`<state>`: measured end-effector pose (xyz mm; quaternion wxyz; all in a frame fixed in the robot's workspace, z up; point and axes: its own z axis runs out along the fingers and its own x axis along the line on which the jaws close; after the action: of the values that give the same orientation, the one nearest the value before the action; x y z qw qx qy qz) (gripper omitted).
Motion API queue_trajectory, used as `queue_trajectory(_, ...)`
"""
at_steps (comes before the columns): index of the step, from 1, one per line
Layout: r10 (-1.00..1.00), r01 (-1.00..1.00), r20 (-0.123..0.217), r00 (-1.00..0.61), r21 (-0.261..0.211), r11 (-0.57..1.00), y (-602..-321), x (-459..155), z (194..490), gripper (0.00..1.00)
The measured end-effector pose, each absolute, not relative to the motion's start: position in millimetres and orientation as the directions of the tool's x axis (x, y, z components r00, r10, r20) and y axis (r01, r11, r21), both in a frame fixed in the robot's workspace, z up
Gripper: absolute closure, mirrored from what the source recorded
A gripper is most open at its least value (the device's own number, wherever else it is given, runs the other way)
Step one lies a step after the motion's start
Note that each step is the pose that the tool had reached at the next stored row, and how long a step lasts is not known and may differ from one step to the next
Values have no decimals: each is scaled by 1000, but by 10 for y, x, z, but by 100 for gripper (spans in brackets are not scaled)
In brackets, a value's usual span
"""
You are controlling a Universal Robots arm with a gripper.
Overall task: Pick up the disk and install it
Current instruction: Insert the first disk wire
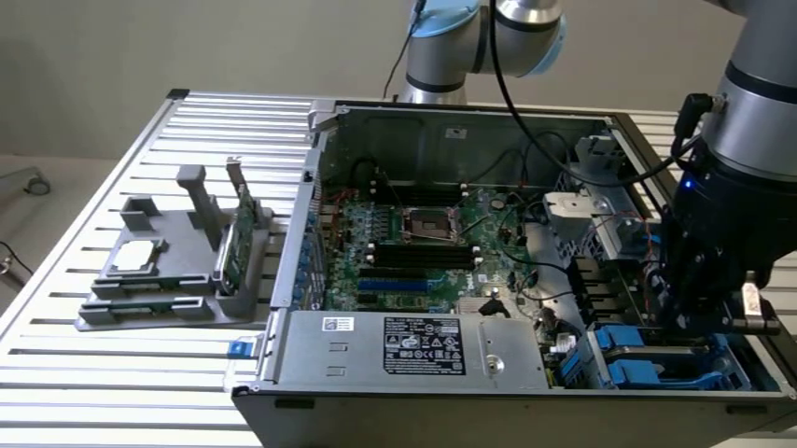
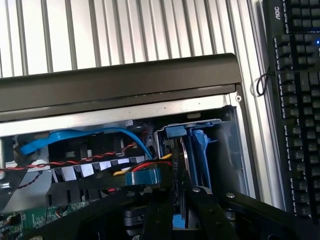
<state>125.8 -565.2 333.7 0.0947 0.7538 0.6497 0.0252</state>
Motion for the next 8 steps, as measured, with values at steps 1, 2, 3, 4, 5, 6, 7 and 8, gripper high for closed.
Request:
queue_trajectory(1,984,975,-86,154,173,-138,-5652,1257,3337,83)
queue_trajectory(2,984,976,-87,154,170,-138,-5652,1257,3337,83)
queue_trajectory(3,984,976,-87,154,168,-138,-5652,1257,3337,83)
queue_trajectory(4,984,976,-88,154,167,-138,-5651,1258,3337,83)
queue_trajectory(5,984,977,-88,153,165,-138,-5649,1259,3337,83)
queue_trajectory(6,984,977,-88,153,163,-138,-5646,1262,3337,83)
queue_trajectory(7,984,977,-89,153,162,-138,-5643,1264,3337,83)
queue_trajectory(8,984,977,-89,153,162,-138,-5640,1269,3336,83)
